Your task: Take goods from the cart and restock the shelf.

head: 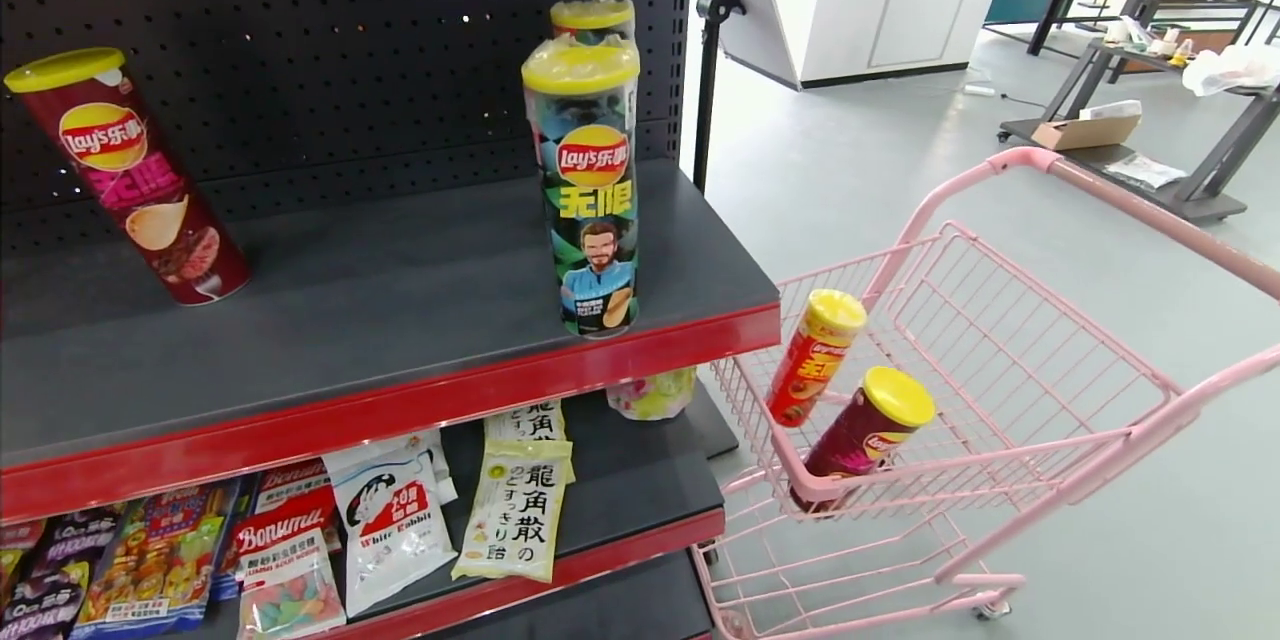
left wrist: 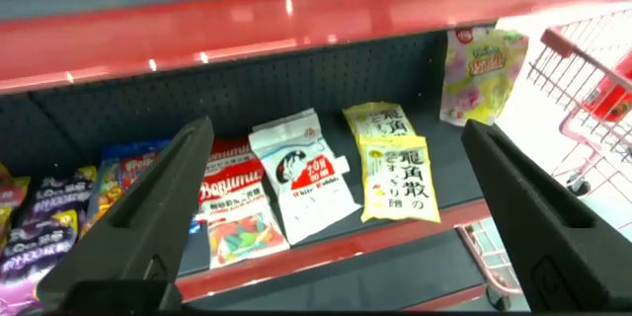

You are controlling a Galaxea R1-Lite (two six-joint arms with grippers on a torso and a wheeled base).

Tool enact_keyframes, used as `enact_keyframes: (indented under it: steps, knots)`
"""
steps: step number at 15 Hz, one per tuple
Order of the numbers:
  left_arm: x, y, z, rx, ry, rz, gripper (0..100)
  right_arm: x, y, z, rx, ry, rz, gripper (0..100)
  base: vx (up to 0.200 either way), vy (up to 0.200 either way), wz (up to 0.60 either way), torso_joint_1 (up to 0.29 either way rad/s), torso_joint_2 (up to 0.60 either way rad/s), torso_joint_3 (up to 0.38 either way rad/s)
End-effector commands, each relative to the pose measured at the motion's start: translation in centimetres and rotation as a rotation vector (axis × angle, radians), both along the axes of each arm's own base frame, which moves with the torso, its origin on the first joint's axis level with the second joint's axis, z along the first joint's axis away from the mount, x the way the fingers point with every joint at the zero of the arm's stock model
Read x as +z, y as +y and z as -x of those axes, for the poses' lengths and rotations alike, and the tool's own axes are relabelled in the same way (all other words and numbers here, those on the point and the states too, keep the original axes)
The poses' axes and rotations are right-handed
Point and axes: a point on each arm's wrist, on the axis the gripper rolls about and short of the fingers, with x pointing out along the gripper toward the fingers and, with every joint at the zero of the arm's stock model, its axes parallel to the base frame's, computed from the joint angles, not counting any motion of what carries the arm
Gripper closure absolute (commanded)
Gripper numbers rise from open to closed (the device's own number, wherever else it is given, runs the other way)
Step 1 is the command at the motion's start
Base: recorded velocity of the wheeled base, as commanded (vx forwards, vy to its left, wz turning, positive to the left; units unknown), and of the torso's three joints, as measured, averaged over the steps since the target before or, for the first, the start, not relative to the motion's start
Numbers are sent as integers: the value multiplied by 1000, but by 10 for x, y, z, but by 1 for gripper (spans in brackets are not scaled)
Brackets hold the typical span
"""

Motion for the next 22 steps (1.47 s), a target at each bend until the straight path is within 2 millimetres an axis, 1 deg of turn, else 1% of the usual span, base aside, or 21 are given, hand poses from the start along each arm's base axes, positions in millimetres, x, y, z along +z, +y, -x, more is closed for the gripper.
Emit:
enact_keyframes:
  steps: [1, 10, 13, 14, 15, 16, 17, 18, 20, 21, 22]
  knots:
    - [0, 0, 0, 0, 0, 0, 0, 0, 0, 0, 1, 0, 0, 0, 0, 0, 0, -198, 530, 349]
    - [0, 0, 0, 0, 0, 0, 0, 0, 0, 0, -4, 2, 7, 0, 0, 0, 0, -159, 529, 370]
    - [0, 0, 0, 0, 0, 0, 0, 0, 0, -2, 12, 26, 11, 0, 0, 0, 0, -64, 269, 206]
    - [0, 0, 0, 0, 0, 0, 0, 4, 0, -1, 36, 6, 23, 0, 0, 0, 0, -17, 71, 56]
    - [0, 0, 0, 0, 0, 0, 0, 50, 2, -2, 118, -18, 14, 0, 0, 0, 0, 0, 0, 0]
    - [0, 0, 0, 0, 0, 0, 0, 120, 3, -33, 144, 44, -79, 0, 0, 0, 0, 0, 0, 0]
    - [0, 0, 0, 0, -1, -1, 0, 163, 5, -61, 176, 58, -156, 0, 0, 0, 0, 0, 0, 0]
    - [0, 0, 0, 0, 0, -1, 0, 174, 8, -85, 225, 114, -136, 0, 0, 0, 0, 0, 0, 0]
    - [0, 0, 0, 0, -1, 0, 0, 156, 13, -123, 239, 240, -118, 0, 0, 0, 0, 0, 0, 0]
    - [0, 0, 0, 2, -1, 0, 0, 147, 17, -154, 253, 269, -124, 0, 0, 0, 0, 0, 0, 0]
    - [0, 0, 0, 0, -1, 0, 0, 131, 21, -177, 271, 314, -129, 0, 0, 0, 0, 0, 0, 0]
